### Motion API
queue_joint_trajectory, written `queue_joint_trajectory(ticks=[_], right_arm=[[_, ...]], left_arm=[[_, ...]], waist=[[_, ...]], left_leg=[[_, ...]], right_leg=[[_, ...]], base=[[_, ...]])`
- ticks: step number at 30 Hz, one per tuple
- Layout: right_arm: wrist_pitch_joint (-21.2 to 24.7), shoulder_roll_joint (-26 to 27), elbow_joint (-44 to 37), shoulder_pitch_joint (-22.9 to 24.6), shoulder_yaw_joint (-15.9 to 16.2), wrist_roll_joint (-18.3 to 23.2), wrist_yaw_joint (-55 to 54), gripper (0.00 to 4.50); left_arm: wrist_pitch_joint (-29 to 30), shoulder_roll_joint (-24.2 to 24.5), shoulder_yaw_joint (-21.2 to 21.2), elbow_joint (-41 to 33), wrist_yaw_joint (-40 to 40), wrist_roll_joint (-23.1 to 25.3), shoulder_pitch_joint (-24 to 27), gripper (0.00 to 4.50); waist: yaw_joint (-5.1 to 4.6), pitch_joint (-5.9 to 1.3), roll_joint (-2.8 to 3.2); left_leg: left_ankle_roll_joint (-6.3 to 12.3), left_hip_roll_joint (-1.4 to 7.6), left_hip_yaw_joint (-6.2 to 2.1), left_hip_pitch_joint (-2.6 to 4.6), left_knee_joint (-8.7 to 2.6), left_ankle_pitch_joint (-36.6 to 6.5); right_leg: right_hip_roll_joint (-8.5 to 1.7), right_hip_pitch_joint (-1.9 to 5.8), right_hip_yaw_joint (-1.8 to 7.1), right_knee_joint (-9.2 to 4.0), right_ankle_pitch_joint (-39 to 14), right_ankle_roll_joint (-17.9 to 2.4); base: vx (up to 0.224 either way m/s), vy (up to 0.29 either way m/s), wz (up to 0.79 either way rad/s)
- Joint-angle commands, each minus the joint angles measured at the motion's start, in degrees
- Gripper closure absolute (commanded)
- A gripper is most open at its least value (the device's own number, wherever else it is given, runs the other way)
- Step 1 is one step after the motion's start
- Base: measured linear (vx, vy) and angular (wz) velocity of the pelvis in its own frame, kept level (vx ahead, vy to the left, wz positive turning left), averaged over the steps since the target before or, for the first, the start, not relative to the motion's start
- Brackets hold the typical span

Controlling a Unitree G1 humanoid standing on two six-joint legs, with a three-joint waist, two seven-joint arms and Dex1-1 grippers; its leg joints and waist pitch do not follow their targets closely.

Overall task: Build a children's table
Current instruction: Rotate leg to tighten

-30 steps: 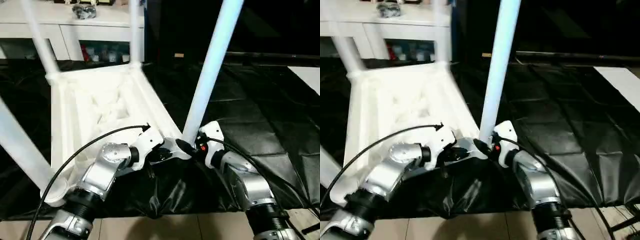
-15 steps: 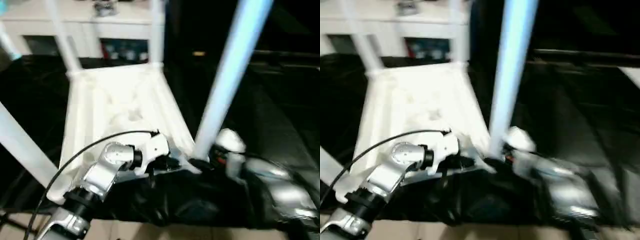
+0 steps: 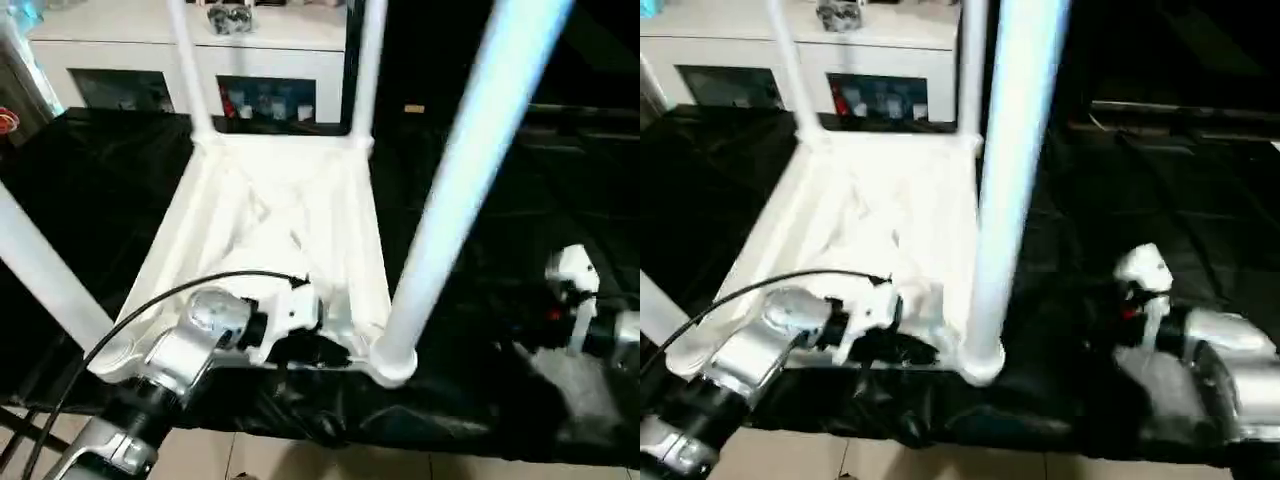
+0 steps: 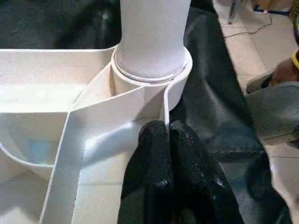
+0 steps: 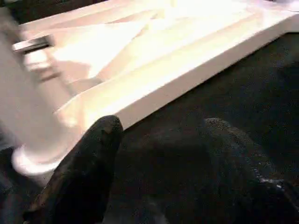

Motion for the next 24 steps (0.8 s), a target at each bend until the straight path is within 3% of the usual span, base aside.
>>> queue_joint_trajectory(ticks=[1, 3, 4, 5, 6, 7, 8, 11, 13, 14, 16, 18, 19, 20, 21, 22, 23, 24], right_arm=[[0.3, 2.4, 0.6, -1.1, -0.4, -1.6, -5.9, 1.46], [0.1, 3.5, 0.5, -1.2, -0.2, -2.0, -7.8, 1.46], [-0.1, 5.7, 0.6, -1.4, -0.3, -2.4, -11.4, 1.46], [0.5, 6.8, 0.5, -1.4, -0.6, -2.3, -13.1, 1.15], [1.2, 9.0, 0.2, -1.6, -1.2, -2.6, -17.1, 1.10], [1.4, 9.8, 0.1, -1.6, -1.6, -2.7, -18.8, 1.10], [0.8, 10.8, -0.2, -1.4, -1.9, -2.7, -19.9, 1.10], [0.3, 14.1, -3.4, 0.1, -1.8, -3.1, -24.6, 0.70], [-0.2, 16.8, -6.2, 1.3, -1.4, -4.9, -29.2, 0.67], [-0.4, 18.2, -7.7, 1.9, -1.2, -6.2, -32.1, 0.67], [0.1, 21.1, -11.2, 3.3, -1.1, -7.4, -36.9, 0.36], [0.4, 22.1, -12.4, 4.0, -1.2, -8.0, -39.0, 0.23], [0.5, 23.0, -13.2, 4.7, -0.9, -9.0, -41.1, 0.23], [0.5, 23.0, -13.2, 4.7, -0.9, -9.0, -41.1, 0.06], [0.3, 25.2, -13.9, 5.7, -0.7, -10.3, -45.1, 0.02], [0.1, 26.1, -14.4, 6.2, 0.0, -10.8, -46.0, 0.02], [0.7, 26.6, -14.8, 6.6, 0.9, -11.4, -46.6, 0.02], [1.3, 26.9, -15.0, 6.8, 1.5, -11.7, -46.9, 0.02]], left_arm=[[-0.4, -0.3, -0.6, -2.5, -0.6, -0.1, 0.3, 4.50], [-0.1, -0.5, 0.1, -2.8, 0.7, -0.2, 0.4, 4.50], [1.6, -0.7, 1.5, -3.8, 1.7, -1.6, 0.7, 4.50], [1.9, -0.7, 2.1, -4.3, 2.3, -2.1, 0.9, 4.07], [2.1, -0.7, 3.7, -5.5, 3.8, -2.9, 1.1, 3.96], [2.0, -0.7, 4.3, -6.0, 4.5, -3.1, 1.2, 3.96], [2.0, -0.5, 5.0, -6.7, 4.8, -3.7, 1.5, 3.96], [3.6, -0.1, 9.3, -11.0, 7.7, -6.8, 3.8, 3.53], [4.4, -0.7, 13.4, -13.8, 12.4, -8.1, 6.2, 3.52], [4.5, -1.5, 15.7, -14.9, 16.1, -8.0, 7.6, 3.52], [6.2, -4.4, 20.6, -15.9, 26.8, -5.8, 9.8, 3.25], [7.4, -6.1, 22.7, -16.1, 32.4, -4.1, 10.6, 3.11], [11.4, -7.8, 24.8, -16.6, 38.1, -2.7, 11.2, 3.11], [11.4, -7.8, 24.8, -16.6, 38.1, -2.7, 11.2, 3.08], [17.4, -10.1, 26.5, -17.9, 46.7, 1.1, 12.4, 2.96], [17.1, -11.1, 26.8, -19.0, 48.1, 0.5, 13.8, 2.96], [15.1, -12.2, 27.0, -20.0, 49.4, 0.1, 15.2, 2.96], [13.5, -12.8, 27.1, -20.6, 50.2, 0.0, 16.1, 2.96]], waist=[[-0.12, -3.25, -0.62], [-0.03, -3.31, -0.31], [0.04, -3.31, -0.43], [-0.10, -3.35, -0.29], [-0.18, -3.34, -0.84], [-0.15, -3.37, -0.53], [-0.22, -3.44, -0.83], [-0.23, -3.27, -0.40], [-0.51, -3.25, 0.24], [-0.76, -3.25, 0.27], [-1.10, -3.23, 0.12], [-1.38, -3.21, 0.00], [-1.57, -3.18, -0.75], [-1.54, -3.05, -0.29], [-1.92, -3.02, -0.78], [-1.92, -2.95, -0.50], [-1.96, -3.00, -0.78], [-2.04, -2.81, -1.07]], left_leg=[[2.14, -0.30, 0.94, 0.46, -3.68, -14.9], [1.80, -0.31, 0.93, 0.56, -3.58, -15.0], [1.70, -0.29, 0.97, 0.60, -3.58, -14.6], [1.52, -0.35, 0.81, 0.26, -3.68, -13.6], [1.40, -0.33, 0.81, 0.22, -3.77, -13.0], [1.30, -0.37, 0.72, 0.19, -3.78, -12.9], [1.20, -0.40, 0.77, 0.13, -3.75, -12.8], [1.13, -0.35, 0.73, 0.00, -3.83, -13.0], [1.01, -0.46, 0.66, -0.08, -3.91, -13.0], [0.45, -0.40, 0.67, -0.24, -3.86, -12.5], [0.14, -0.59, 0.74, -0.06, -3.93, -13.9], [0.03, -0.56, 0.74, 0.09, -3.92, -14.4], [0.25, -0.56, 0.83, 0.16, -3.95, -14.7], [0.00, -0.57, 0.74, 0.15, -4.02, -15.0], [0.01, -0.54, 0.72, 0.02, -4.11, -15.1], [-0.12, -0.64, 0.67, 0.02, -4.11, -15.3], [-0.09, -0.62, 0.65, -0.02, -4.08, -15.2], [0.03, -0.67, 0.53, -0.55, -4.27, -15.3]], right_leg=[[-0.81, 2.79, 1.09, -3.70, -14.5, -12.5], [-0.81, 2.55, 1.18, -3.80, -16.0, -11.6], [-0.81, 2.47, 1.22, -3.84, -15.7, -11.6], [-0.82, 2.69, 1.17, -3.57, -14.8, -11.6], [-0.76, 2.65, 1.13, -3.56, -14.6, -11.2], [-0.82, 2.62, 1.12, -3.39, -14.8, -11.2], [-0.81, 2.66, 1.09, -3.42, -14.8, -11.0], [-0.72, 2.61, 1.13, -3.30, -14.5, -10.7], [-0.61, 2.63, 1.11, -3.27, -14.3, -10.0], [-0.47, 2.58, 1.14, -3.17, -13.5, -9.5], [-0.30, 2.48, 1.14, -3.55, -15.4, -8.4], [-0.18, 2.36, 1.17, -3.69, -15.5, -7.9], [-0.07, 2.28, 1.23, -3.91, -16.3, -7.2], [-0.04, 2.20, 1.26, -3.88, -16.9, -6.8], [0.03, 2.22, 1.31, -3.91, -17.5, -6.2], [0.00, 2.10, 1.29, -4.08, -18.3, -5.7], [-0.02, 2.07, 1.33, -4.12, -18.4, -5.4], [-0.03, 2.31, 1.27, -4.22, -19.0, -4.9]], base=[[0.000, 0.000, 0.00], [0.000, 0.000, 0.00], [0.000, 0.000, 0.00], [0.000, 0.000, 0.00], [0.000, 0.000, 0.00], [0.000, 0.000, 0.00], [0.000, 0.000, 0.00], [0.000, 0.000, 0.00], [0.000, 0.000, 0.00], [0.000, 0.000, 0.00], [0.000, 0.000, 0.00], [0.000, 0.000, 0.00], [0.000, 0.000, 0.00], [0.000, 0.000, 0.00], [0.000, 0.000, 0.00], [0.000, 0.000, 0.00], [0.000, 0.000, 0.00], [0.000, 0.000, 0.00]])
